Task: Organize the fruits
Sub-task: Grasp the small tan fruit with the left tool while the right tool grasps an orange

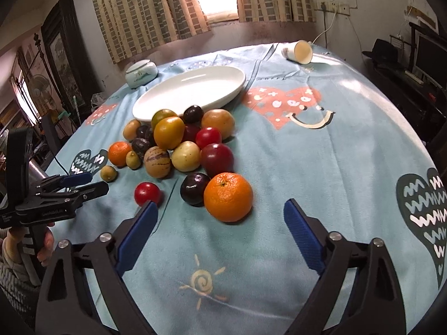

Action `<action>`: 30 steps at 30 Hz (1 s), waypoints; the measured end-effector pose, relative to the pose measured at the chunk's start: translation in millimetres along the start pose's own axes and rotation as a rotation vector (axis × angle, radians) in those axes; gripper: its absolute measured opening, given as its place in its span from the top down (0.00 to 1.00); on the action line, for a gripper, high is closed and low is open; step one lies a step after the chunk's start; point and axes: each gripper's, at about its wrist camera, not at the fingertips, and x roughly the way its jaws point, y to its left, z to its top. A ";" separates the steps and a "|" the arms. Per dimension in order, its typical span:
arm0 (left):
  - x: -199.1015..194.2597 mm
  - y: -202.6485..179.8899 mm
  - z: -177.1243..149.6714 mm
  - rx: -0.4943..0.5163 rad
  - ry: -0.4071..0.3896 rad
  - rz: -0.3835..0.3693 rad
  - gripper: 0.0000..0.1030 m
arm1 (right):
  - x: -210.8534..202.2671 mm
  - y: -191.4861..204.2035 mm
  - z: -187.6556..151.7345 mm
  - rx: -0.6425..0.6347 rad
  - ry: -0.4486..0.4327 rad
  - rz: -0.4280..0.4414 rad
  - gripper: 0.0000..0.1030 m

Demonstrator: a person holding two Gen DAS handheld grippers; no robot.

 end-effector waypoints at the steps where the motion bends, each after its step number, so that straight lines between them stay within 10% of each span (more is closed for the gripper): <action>1: 2.4 0.9 1.6 -0.002 0.005 -0.004 0.28 | 4.1 -0.8 0.3 0.001 0.010 0.004 0.17; 8: 14.2 9.0 13.3 -0.026 0.010 -0.007 0.34 | 22.4 -3.0 3.8 0.001 0.058 0.032 0.25; 15: 26.1 9.2 14.9 -0.022 0.039 -0.032 0.65 | 33.7 -8.3 8.9 0.018 0.080 0.032 0.31; 30: 16.2 16.3 10.2 -0.067 -0.012 -0.106 0.74 | 47.3 -22.3 15.8 0.067 0.127 0.134 0.54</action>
